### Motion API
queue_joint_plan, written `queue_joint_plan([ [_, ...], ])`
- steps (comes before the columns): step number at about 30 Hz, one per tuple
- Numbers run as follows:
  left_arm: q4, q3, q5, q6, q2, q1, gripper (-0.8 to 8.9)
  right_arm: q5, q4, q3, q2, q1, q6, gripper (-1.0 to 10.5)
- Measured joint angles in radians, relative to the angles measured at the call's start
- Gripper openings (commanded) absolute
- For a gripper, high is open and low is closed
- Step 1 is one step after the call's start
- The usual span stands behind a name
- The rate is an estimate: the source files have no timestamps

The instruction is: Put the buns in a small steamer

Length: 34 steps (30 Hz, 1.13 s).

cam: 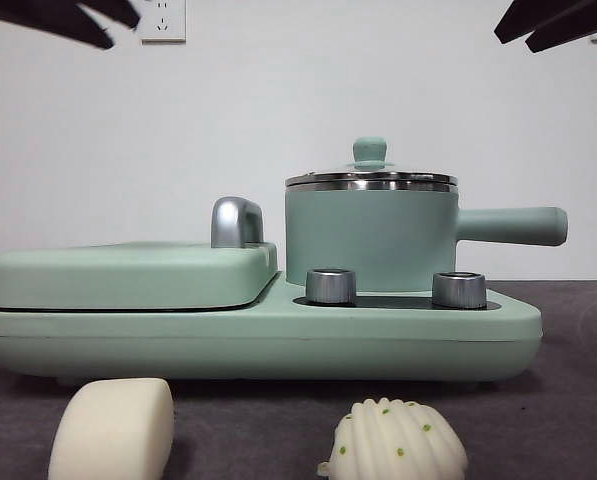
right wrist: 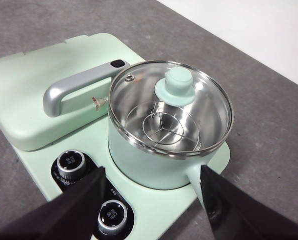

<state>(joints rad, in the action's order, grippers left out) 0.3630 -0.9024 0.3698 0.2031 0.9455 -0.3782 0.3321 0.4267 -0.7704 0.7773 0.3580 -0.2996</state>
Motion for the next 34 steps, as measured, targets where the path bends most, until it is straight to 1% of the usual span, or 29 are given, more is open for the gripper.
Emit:
queue_joint_plan([
  [6, -0.134, -0.002, 0.0, 0.0, 0.052, -0.076, 2.5, 0.0, -0.014, 0.0, -0.005, 0.001, 0.074, 3.0],
  [10, -0.237, -0.003, 0.0, -0.008, 0.121, -0.13, 2.5, 0.0, -0.031, 0.0, -0.005, 0.001, 0.124, 3.0],
  [16, -0.485, -0.007, 0.0, -0.086, 0.272, -0.188, 2.5, 0.0, -0.037, 0.0, -0.005, 0.001, 0.173, 3.0],
  [20, -0.588, -0.035, -0.007, -0.122, 0.394, -0.213, 2.5, 0.0, -0.045, 0.0, -0.005, 0.001, 0.178, 3.0],
  [23, -0.634, -0.071, -0.008, -0.13, 0.494, -0.227, 2.5, 0.0, -0.05, 0.0, -0.005, 0.001, 0.178, 3.0],
  [29, -0.632, -0.196, -0.012, -0.14, 0.663, -0.249, 2.5, 0.0, -0.05, 0.0, -0.005, 0.001, 0.178, 3.0],
  [34, -0.637, -0.3, -0.012, -0.14, 0.759, -0.262, 2.5, 0.0, -0.05, 0.0, -0.005, 0.001, 0.178, 3.0],
])
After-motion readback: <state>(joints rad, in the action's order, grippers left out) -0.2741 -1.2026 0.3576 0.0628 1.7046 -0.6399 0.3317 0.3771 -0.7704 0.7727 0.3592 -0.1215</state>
